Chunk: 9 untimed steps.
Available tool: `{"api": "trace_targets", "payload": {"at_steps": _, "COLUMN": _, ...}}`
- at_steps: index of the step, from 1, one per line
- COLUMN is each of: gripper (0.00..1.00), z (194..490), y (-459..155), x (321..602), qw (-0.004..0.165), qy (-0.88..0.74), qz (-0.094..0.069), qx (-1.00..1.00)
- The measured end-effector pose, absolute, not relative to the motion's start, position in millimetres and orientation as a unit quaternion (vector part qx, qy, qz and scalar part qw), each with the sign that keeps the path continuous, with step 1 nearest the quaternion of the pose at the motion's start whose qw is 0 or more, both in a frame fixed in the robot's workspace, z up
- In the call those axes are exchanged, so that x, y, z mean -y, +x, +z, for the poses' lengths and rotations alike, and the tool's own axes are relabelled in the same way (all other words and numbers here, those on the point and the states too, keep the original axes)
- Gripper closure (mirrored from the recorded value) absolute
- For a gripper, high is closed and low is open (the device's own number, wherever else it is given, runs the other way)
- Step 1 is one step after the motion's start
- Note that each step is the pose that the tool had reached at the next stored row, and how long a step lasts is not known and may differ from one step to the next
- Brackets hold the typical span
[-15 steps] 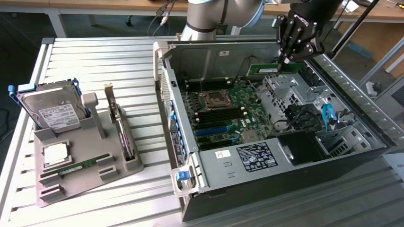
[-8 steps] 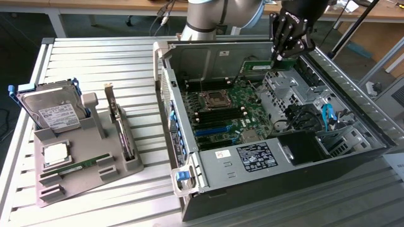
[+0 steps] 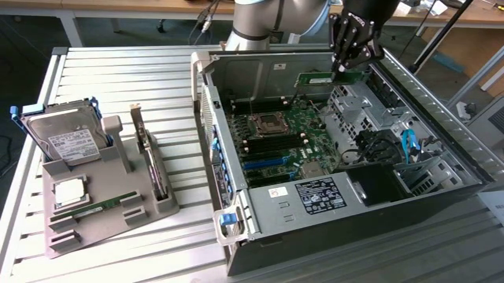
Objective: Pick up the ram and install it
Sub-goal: 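Insert the ram into the slot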
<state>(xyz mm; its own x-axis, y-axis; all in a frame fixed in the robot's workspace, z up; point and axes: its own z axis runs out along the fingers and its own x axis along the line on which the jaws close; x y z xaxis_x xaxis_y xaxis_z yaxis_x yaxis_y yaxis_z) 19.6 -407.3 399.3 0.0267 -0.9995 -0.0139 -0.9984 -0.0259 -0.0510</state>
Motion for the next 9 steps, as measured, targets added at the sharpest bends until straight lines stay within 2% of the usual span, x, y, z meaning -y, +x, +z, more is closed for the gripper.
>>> {"api": "trace_targets", "payload": {"at_steps": 9, "gripper": 0.85, "z": 394, "y": 20, "x": 390, "qw": 0.023, "qy": -0.722, "qz": -0.013, "qx": -0.691}}
